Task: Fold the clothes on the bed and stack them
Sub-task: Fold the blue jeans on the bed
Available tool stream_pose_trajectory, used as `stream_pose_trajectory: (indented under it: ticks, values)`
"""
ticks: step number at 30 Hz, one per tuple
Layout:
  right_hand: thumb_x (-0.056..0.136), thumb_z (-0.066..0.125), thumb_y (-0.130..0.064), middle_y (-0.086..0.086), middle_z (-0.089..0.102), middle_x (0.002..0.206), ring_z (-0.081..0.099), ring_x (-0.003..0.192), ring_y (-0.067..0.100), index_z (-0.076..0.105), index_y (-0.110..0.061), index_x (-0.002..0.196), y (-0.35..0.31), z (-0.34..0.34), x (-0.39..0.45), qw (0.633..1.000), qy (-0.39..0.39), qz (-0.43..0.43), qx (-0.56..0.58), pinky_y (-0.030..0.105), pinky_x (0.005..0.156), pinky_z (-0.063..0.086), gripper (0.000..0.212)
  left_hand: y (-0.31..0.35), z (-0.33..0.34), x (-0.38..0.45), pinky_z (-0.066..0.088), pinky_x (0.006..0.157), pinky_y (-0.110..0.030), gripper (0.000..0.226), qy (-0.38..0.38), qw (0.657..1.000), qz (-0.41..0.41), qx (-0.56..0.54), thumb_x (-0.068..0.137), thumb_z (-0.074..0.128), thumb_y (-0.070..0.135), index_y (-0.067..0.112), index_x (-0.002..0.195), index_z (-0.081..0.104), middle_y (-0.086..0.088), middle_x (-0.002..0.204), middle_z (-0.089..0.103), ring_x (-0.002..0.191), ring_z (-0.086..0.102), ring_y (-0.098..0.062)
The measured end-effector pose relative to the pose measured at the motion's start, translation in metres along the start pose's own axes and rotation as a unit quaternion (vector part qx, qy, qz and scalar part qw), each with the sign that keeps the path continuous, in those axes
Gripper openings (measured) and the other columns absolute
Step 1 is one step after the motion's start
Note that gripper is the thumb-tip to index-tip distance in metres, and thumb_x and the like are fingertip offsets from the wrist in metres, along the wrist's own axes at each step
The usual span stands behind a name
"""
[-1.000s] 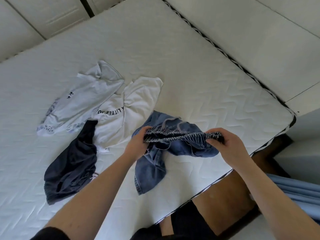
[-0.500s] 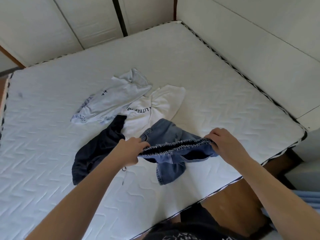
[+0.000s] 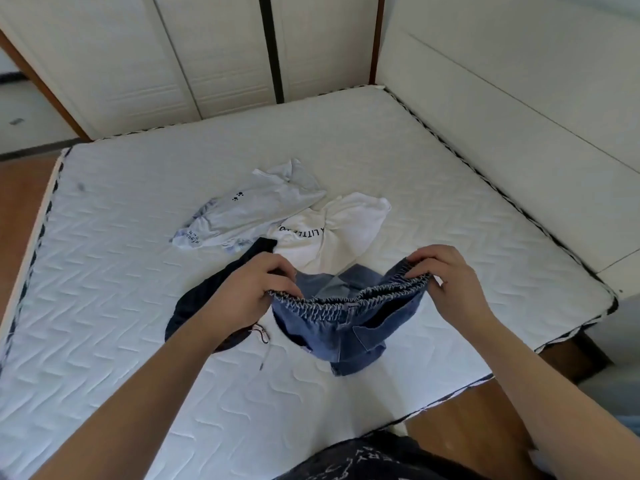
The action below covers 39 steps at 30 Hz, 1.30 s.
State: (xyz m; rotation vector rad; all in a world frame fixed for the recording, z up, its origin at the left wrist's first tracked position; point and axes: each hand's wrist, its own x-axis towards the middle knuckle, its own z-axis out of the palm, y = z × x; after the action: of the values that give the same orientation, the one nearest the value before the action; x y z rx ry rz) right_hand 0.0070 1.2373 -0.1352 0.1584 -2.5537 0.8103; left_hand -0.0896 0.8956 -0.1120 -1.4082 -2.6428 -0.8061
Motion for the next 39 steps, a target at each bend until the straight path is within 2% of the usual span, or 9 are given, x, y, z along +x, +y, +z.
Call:
stream_pose_trajectory:
  ticks: [5, 11, 14, 17, 22, 26, 30, 33, 39]
  values:
    - [0.066, 0.057, 0.034, 0.006, 0.065, 0.112, 0.061, 0.109, 0.026, 0.073, -0.012, 0.072, -0.024, -0.018, 0.028, 0.993, 0.001, -0.045, 0.105, 0.040, 0.089, 0.051, 0.049, 0.027, -0.019, 0.025, 0.044, 0.082, -0.034, 0.060, 0.076, 0.995, 0.048, -0.052, 0.056, 0.044, -0.024, 0.023, 0.077, 0.074, 0.009, 0.103, 0.059, 0.101, 0.056, -0.018]
    - [0.076, 0.060, 0.023, 0.000, 0.062, 0.113, 0.062, 0.108, 0.010, 0.067, -0.023, 0.066, -0.049, -0.024, 0.046, 0.963, -0.019, -0.004, 0.270, 0.020, 0.091, 0.047, 0.048, 0.065, -0.010, 0.060, 0.048, 0.082, -0.041, 0.054, 0.074, 0.988, 0.048, -0.124, 0.063, 0.051, -0.027, 0.014, 0.088, 0.075, -0.005, 0.107, 0.060, 0.104, 0.059, -0.023]
    - [0.077, 0.066, 0.016, -0.005, 0.062, 0.109, 0.063, 0.107, 0.014, 0.069, -0.027, 0.066, -0.055, -0.017, 0.050, 0.947, -0.036, 0.044, 0.315, 0.030, 0.094, 0.049, 0.045, 0.077, -0.006, 0.070, 0.049, 0.086, -0.029, 0.045, 0.051, 0.984, -0.034, -0.166, 0.075, 0.065, -0.007, 0.022, 0.109, 0.064, 0.008, 0.111, 0.061, 0.104, 0.059, -0.007]
    - [0.078, 0.067, 0.014, -0.004, 0.063, 0.107, 0.064, 0.107, 0.019, 0.068, -0.027, 0.068, -0.055, -0.013, 0.049, 0.935, -0.033, 0.081, 0.342, 0.041, 0.096, 0.050, 0.042, 0.081, -0.003, 0.074, 0.049, 0.083, -0.014, 0.041, 0.038, 0.973, -0.079, -0.213, 0.081, 0.069, -0.003, 0.024, 0.111, 0.065, 0.012, 0.112, 0.065, 0.099, 0.062, 0.000]
    - [0.080, 0.072, 0.004, -0.001, 0.064, 0.105, 0.067, 0.106, 0.022, 0.065, -0.026, 0.079, -0.058, -0.011, 0.041, 0.894, -0.049, 0.137, 0.423, 0.034, 0.092, 0.051, 0.031, 0.081, 0.001, 0.081, 0.040, 0.087, -0.010, 0.025, 0.074, 0.984, -0.038, -0.156, 0.077, 0.075, 0.005, 0.015, 0.099, 0.072, 0.003, 0.116, 0.063, 0.103, 0.055, 0.004]
    - [0.081, 0.073, 0.000, -0.008, 0.067, 0.100, 0.070, 0.096, 0.016, 0.060, -0.023, 0.084, -0.062, -0.013, 0.039, 0.883, -0.081, 0.152, 0.437, 0.025, 0.078, 0.053, 0.026, 0.076, 0.007, 0.086, 0.032, 0.105, -0.014, 0.032, -0.026, 0.969, -0.069, -0.235, 0.080, 0.079, 0.016, 0.032, 0.102, 0.062, 0.007, 0.142, 0.047, 0.132, 0.040, 0.001]
    - [0.077, 0.074, -0.009, -0.006, 0.066, 0.095, 0.071, 0.089, 0.020, 0.052, -0.024, 0.091, -0.061, -0.010, 0.034, 0.877, -0.075, 0.198, 0.432, 0.039, 0.070, 0.057, 0.030, 0.069, 0.016, 0.084, 0.045, 0.081, -0.027, 0.029, -0.090, 0.946, -0.134, -0.280, 0.078, 0.071, 0.038, 0.030, 0.102, 0.057, 0.011, 0.094, 0.064, 0.090, 0.059, -0.007]
    - [0.069, 0.074, -0.016, -0.009, 0.063, 0.088, 0.071, 0.080, 0.016, 0.049, -0.027, 0.087, -0.058, -0.007, 0.031, 0.894, -0.051, 0.227, 0.384, 0.030, 0.064, 0.053, 0.033, 0.068, 0.021, 0.084, 0.044, 0.078, -0.021, 0.028, -0.089, 0.955, -0.121, -0.255, 0.074, 0.068, 0.048, 0.037, 0.097, 0.057, 0.011, 0.093, 0.063, 0.086, 0.059, -0.007]
    - [0.079, 0.070, -0.006, -0.012, 0.062, 0.069, 0.061, 0.059, 0.002, 0.055, -0.027, 0.087, -0.051, -0.002, 0.022, 0.926, -0.048, 0.237, 0.290, 0.012, 0.061, 0.042, 0.027, 0.060, 0.037, 0.081, 0.042, 0.082, -0.019, 0.042, -0.024, 0.958, -0.103, -0.267, 0.067, 0.087, 0.009, 0.031, 0.080, 0.054, 0.001, 0.101, 0.056, 0.092, 0.057, -0.011]
